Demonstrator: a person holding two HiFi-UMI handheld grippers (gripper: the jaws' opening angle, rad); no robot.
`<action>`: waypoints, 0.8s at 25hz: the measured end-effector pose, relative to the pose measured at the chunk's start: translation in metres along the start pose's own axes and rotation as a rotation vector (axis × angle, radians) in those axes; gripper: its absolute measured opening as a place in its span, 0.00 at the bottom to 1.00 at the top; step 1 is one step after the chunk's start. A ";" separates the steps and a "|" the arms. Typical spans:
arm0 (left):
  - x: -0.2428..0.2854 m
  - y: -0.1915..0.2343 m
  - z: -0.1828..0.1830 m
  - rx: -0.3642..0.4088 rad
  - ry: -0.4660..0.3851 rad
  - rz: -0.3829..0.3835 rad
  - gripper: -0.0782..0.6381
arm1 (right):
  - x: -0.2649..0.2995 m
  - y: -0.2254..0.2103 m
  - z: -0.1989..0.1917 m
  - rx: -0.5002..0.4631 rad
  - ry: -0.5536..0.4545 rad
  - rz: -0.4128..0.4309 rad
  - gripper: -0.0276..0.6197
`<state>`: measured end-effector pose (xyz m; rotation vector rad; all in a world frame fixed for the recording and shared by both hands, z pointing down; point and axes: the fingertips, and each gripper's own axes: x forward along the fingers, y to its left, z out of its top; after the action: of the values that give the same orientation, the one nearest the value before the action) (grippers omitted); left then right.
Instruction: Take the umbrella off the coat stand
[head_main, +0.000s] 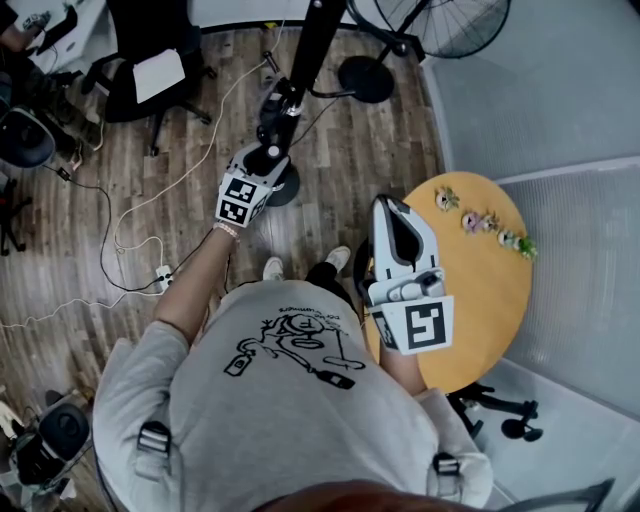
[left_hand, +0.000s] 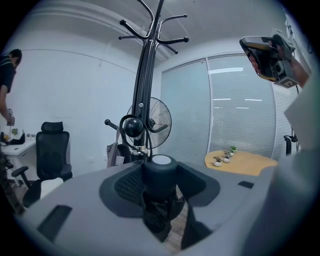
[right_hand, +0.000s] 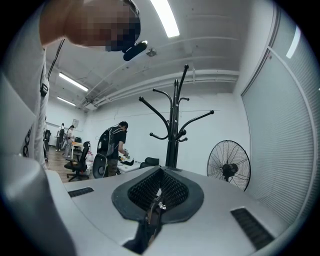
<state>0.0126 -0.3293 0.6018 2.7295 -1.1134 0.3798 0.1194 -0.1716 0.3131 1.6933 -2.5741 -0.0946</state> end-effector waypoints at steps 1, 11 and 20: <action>-0.001 -0.001 0.000 0.002 0.000 -0.001 0.39 | 0.000 0.000 0.000 -0.001 -0.002 0.000 0.07; -0.010 -0.007 0.007 0.003 0.002 -0.014 0.39 | 0.003 0.001 0.001 0.002 -0.001 0.008 0.07; -0.026 -0.008 0.014 -0.016 -0.018 -0.005 0.39 | 0.007 0.002 -0.001 0.004 0.002 0.013 0.07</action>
<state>0.0033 -0.3099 0.5804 2.7268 -1.1086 0.3455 0.1152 -0.1774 0.3142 1.6772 -2.5847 -0.0870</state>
